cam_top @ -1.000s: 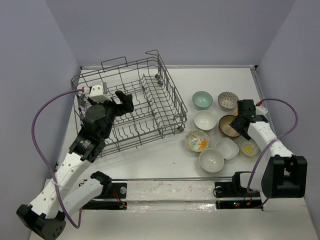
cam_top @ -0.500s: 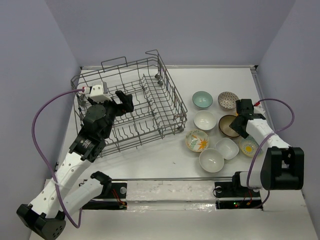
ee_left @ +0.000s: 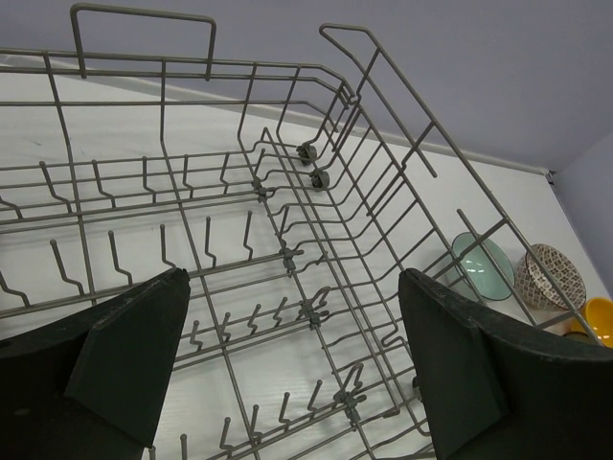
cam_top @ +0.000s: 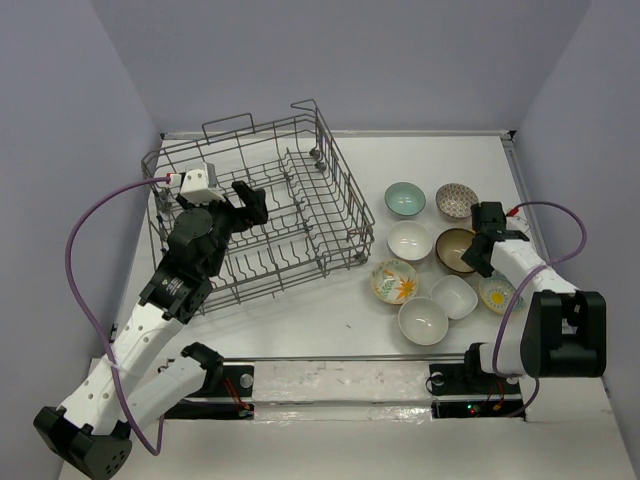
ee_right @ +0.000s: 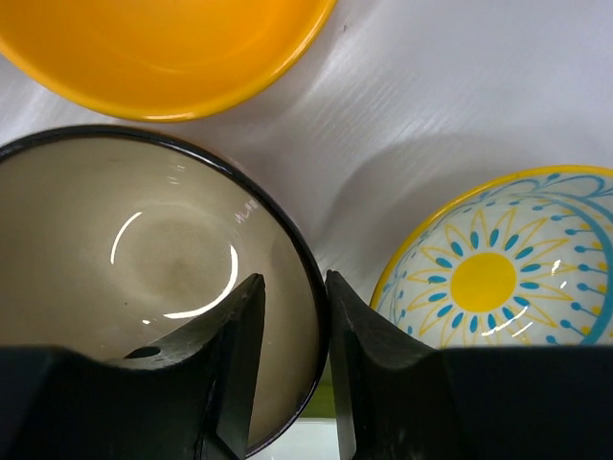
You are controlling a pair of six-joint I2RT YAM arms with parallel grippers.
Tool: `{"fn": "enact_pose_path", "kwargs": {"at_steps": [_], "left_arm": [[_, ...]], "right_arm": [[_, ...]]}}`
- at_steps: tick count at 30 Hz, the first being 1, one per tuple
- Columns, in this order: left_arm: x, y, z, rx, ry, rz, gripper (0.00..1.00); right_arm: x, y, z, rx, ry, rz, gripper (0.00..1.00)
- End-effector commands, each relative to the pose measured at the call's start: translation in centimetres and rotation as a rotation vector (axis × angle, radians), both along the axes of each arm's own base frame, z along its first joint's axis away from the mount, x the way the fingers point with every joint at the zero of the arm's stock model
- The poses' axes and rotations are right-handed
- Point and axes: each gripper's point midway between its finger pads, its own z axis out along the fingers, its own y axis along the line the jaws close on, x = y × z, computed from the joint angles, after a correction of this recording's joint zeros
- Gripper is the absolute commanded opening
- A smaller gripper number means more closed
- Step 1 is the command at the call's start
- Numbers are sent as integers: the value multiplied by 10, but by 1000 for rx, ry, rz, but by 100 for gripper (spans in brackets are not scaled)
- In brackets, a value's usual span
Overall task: Load the bowls into the dish rack
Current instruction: Pick up the bowl from the center of the board.
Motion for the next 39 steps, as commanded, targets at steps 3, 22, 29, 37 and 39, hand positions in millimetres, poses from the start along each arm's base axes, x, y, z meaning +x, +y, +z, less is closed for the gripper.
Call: {"fn": "enact_pose_path", "kwargs": {"at_steps": [3, 22, 29, 37, 39], "left_arm": [[1, 3, 21, -30, -52, 17, 99], [2, 2, 21, -32, -49, 15, 99], [3, 1, 21, -30, -48, 14, 99], [5, -4, 20, -32, -41, -6, 99], [4, -5, 22, -37, -43, -15, 99]], "right_arm": [[9, 5, -5, 29, -52, -11, 37], [11, 1, 34, 3, -145, -2, 1], [11, -3, 74, -21, -222, 0, 1], [10, -3, 131, -31, -343, 14, 1], [12, 0, 152, -21, -385, 31, 1]]}}
